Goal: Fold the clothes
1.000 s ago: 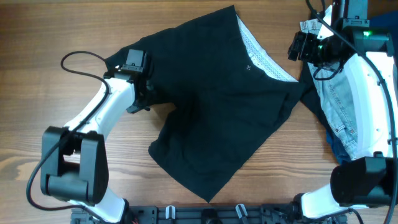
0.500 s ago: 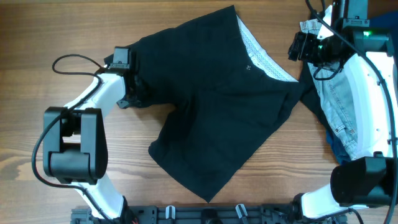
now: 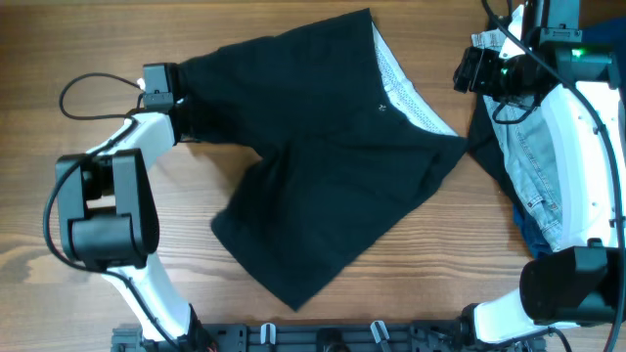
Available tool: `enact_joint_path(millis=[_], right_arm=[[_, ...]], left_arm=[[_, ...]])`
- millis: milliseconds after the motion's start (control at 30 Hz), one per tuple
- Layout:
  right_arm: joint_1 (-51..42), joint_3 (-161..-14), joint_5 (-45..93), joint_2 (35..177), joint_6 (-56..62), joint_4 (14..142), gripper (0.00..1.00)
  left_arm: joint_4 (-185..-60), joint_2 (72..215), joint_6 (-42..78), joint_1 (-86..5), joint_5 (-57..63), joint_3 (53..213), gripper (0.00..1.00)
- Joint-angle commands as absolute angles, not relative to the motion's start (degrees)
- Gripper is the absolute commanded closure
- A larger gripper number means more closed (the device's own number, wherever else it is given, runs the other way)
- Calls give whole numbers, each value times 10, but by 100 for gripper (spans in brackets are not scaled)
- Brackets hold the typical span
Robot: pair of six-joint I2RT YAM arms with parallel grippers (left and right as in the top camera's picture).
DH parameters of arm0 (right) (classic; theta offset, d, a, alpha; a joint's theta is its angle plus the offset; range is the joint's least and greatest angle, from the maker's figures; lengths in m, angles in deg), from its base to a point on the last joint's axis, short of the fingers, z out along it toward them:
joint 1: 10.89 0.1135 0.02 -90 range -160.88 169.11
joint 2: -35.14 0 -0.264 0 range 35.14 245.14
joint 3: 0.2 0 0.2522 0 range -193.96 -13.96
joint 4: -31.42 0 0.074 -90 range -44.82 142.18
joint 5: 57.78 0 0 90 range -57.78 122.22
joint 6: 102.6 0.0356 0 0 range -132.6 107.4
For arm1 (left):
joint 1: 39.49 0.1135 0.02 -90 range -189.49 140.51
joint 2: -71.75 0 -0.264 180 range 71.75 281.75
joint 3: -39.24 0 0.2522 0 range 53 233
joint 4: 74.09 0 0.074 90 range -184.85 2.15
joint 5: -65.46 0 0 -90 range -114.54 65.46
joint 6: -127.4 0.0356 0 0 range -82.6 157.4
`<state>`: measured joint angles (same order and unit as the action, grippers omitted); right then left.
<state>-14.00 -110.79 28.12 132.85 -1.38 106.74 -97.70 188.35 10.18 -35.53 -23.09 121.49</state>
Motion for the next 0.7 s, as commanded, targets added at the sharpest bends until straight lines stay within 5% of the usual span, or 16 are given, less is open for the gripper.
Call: enact_joint_path(millis=[0, 233, 367, 467, 667], right_arm=[[-141, -1107, 272, 1332, -19, 1064, 9], [-141, -1107, 272, 1332, -20, 1059, 8], [-141, -1107, 272, 1332, -22, 1041, 4], [-141, -1107, 272, 1332, -21, 1040, 0], [-141, -1107, 272, 1325, -21, 1082, 0]], left_arm=[[-946, 1960, 143, -337, -253, 1213, 96], [-908, 1971, 207, -323, -254, 1322, 91], [-1047, 1970, 236, -323, -252, 1473, 53], [-1205, 1962, 235, -325, -249, 1590, 3], [-1502, 1887, 203, -330, -164, 1715, 0]])
